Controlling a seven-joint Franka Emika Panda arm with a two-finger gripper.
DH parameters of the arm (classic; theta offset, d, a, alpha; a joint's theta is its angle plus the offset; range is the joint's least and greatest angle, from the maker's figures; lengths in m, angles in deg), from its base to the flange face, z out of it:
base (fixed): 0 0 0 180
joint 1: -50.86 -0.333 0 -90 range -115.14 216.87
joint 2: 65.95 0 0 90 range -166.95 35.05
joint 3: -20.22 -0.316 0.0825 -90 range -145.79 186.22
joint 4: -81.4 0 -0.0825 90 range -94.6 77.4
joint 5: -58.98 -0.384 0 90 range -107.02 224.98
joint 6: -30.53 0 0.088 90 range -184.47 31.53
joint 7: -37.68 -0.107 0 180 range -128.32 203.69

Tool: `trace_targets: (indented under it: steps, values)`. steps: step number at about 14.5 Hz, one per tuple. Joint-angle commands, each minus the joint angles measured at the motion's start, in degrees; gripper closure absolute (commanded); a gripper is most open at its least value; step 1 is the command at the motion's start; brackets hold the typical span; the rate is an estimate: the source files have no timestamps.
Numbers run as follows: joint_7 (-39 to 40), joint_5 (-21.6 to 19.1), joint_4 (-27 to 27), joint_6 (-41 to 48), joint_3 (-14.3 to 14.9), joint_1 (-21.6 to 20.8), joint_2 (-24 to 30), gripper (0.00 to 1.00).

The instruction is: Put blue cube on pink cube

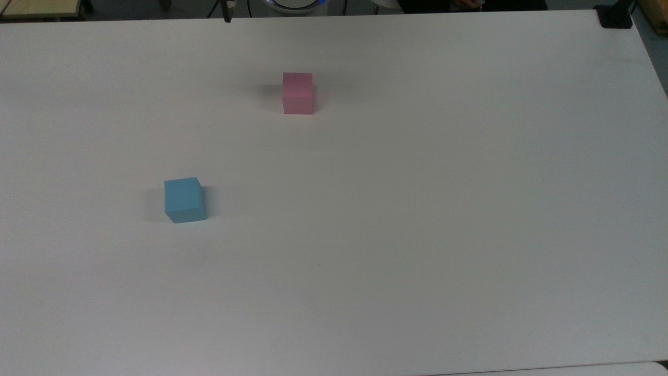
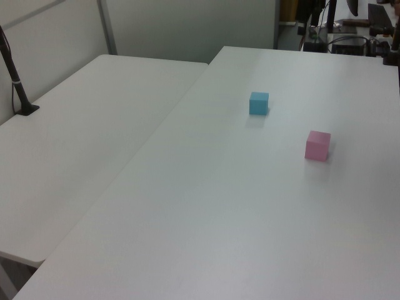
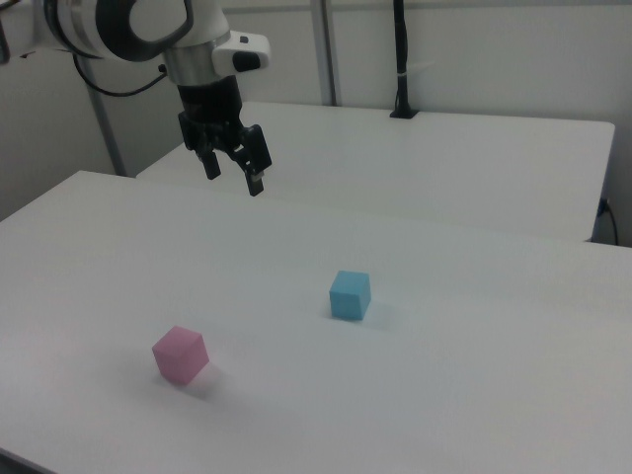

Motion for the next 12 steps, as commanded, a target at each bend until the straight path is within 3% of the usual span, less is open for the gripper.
trace_targets:
  steps: [1,12]
  values:
    - [0.2,-0.6,0.0,-1.7,1.3,-1.1,-0.1,0.00]
    - [0.2,-0.6,0.1,-1.5,1.1,-1.3,-0.8,0.00]
